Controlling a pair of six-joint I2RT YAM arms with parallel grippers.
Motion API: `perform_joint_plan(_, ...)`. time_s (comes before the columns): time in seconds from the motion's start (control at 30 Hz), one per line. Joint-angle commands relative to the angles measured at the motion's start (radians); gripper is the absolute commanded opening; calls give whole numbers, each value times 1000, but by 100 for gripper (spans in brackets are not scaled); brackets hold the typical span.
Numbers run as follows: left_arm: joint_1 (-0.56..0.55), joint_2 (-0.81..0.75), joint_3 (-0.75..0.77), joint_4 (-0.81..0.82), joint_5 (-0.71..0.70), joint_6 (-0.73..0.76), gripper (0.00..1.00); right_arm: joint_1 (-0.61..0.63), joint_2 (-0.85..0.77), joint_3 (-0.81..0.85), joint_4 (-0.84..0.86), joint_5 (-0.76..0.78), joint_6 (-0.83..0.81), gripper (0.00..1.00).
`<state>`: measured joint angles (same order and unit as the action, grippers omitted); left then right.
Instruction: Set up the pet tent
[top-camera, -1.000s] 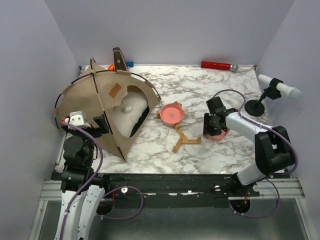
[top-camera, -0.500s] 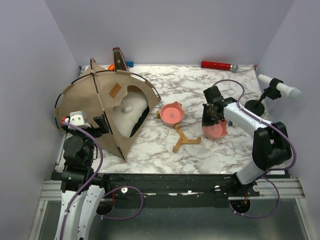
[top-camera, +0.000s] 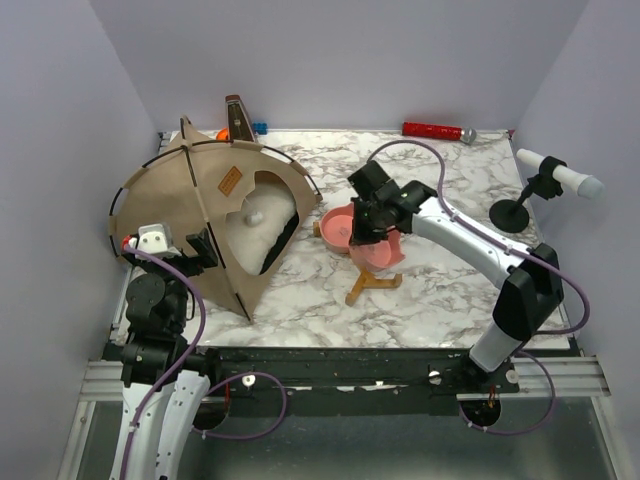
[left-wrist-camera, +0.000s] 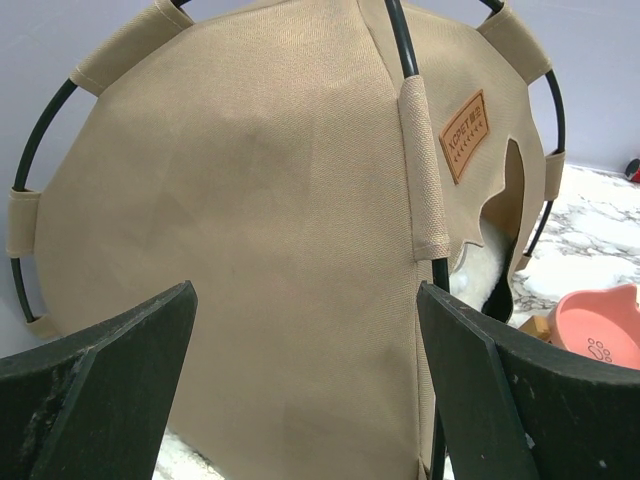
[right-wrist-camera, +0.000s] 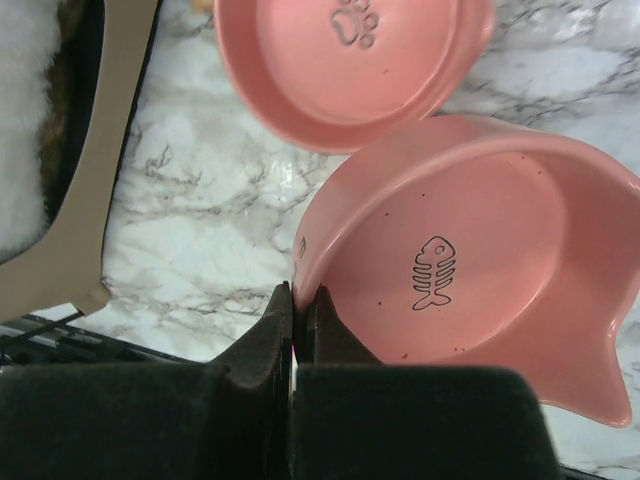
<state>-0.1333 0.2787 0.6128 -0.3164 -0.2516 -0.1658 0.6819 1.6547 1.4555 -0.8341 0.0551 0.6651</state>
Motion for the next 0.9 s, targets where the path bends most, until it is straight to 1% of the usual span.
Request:
perform_joint_plan(0.0, -3, -19, -6, 7, -7, 0, 99, 71, 66, 48, -82, 93, 73, 0)
perform_joint_plan(0.1, -3, -19, -6, 6, -11, 0, 99, 114, 99, 48, -99, 126, 90, 0)
perform_joint_plan(0.23, -2, -20, -6, 6, -14, -1, 99, 137, 106, 39, -101, 154, 90, 0)
perform_joint_plan(0.43, -3, -17, -7, 5, -14, 1, 99, 145, 101, -39, -4, 108, 31, 0)
perform_joint_plan(0.67, -3, -17, -7, 6, -15, 2, 99, 162, 134, -58, 5, 126, -31, 0)
perform_joint_plan(0.8, -3, -15, -6, 6, -16, 2, 99, 169, 134, -72, 39, 84, -88, 0)
perform_joint_plan(0.87, -3, -15, -6, 7, -17, 3, 99, 172, 152, -63, 24, 77, -101, 0)
